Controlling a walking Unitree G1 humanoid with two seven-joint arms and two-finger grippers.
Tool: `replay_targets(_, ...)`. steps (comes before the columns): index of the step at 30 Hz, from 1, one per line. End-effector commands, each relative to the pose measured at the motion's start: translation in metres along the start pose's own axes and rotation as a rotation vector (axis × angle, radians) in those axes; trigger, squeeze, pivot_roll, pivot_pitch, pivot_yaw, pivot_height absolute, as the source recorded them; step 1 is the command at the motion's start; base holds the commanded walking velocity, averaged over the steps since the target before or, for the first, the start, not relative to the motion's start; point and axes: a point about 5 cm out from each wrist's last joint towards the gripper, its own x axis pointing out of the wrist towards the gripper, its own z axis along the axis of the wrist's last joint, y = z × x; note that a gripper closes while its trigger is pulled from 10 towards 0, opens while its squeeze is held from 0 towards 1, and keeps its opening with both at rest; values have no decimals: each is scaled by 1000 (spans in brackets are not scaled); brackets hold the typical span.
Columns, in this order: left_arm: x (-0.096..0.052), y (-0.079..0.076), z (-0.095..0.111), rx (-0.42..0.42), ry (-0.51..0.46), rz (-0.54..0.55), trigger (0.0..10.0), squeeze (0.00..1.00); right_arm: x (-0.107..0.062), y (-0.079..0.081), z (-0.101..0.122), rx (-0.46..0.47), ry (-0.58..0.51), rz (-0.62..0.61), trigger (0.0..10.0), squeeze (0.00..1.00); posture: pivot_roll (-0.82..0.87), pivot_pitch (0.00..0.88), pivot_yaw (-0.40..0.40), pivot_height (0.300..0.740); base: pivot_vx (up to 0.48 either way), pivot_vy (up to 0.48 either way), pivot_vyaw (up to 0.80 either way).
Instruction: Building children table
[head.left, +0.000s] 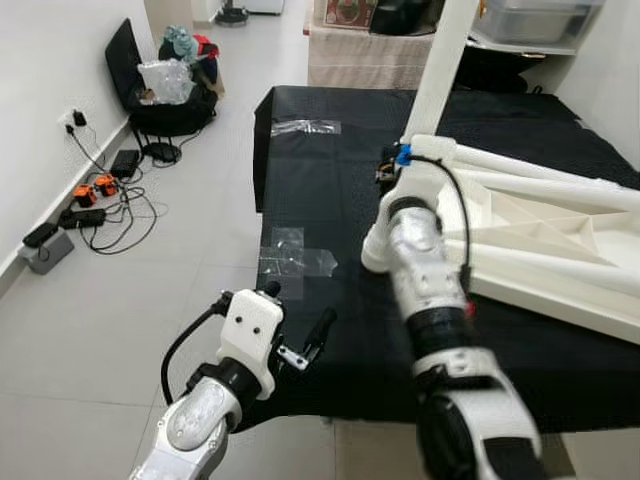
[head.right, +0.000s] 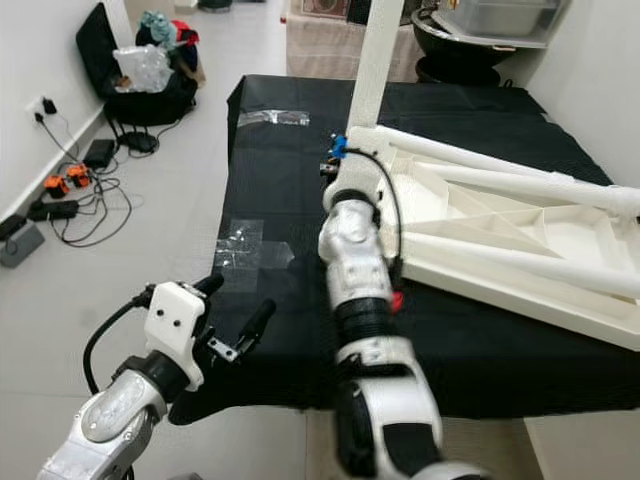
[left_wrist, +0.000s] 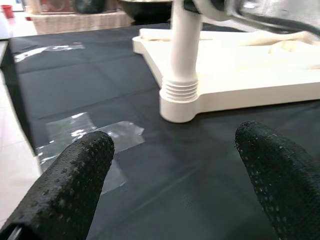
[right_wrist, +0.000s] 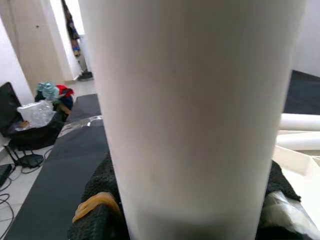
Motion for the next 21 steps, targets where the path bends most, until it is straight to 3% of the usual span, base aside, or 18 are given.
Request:
replay_targets(1,0,-2,-3,-4,9,2,10000,0,-6,3,-14,29,75,-37,0,0,85,47,-84,740,0,0,0)
replay_targets(2,0,-2,-3,-4,9,2,10000,0,-6,3,-14,29,75,-37,0,0,85,47,-84,740,0,0,0)
replay_targets(3,0,-1,-3,-6,10,5,10000,0,-9,10,-14,32,87,-38,1216,0,86,45,-84,740,0,0,0)
replay_targets(4,0,-1,-3,-6,10,5,10000,0,-9,10,-14,32,87,-38,1216,0,86,45,-84,740,0,0,0)
replay_targets(5,-1,-1,-4,-9,12,7,10000,0,-8,20,-11,28,73,3,10000,0,84,45,-86,740,0,0,0)
replay_targets(7,-1,-1,-4,-9,13,6,10000,0,-8,28,-5,40,35,51,10000,0,84,45,-86,740,0,0,0)
replay_targets(8,-1,-2,-5,-9,13,6,10000,0,-9,34,1,48,1,94,10000,1000,84,45,-86,740,0,0,0)
replay_targets(10,-1,-2,-5,-11,14,4,10000,0,-9,36,7,50,-41,141,10000,1000,76,45,-85,740,0,0,0)
replay_targets(11,-1,-3,-5,-12,13,3,10000,0,-10,33,11,31,-66,150,10000,569,76,43,-86,740,0,0,0)
replay_targets(12,0,-3,-5,-13,13,1,10000,0,-10,28,13,1,-83,166,10000,0,76,43,-86,740,0,0,0)
replay_targets(18,1,-2,-5,-11,11,0,10000,0,-8,16,16,-4,-86,224,10000,0,74,47,-85,740,0,0,0)
replay_targets(21,2,-2,-5,-10,11,2,10000,0,-4,11,16,19,-89,327,10000,0,75,49,-86,740,0,0,0)
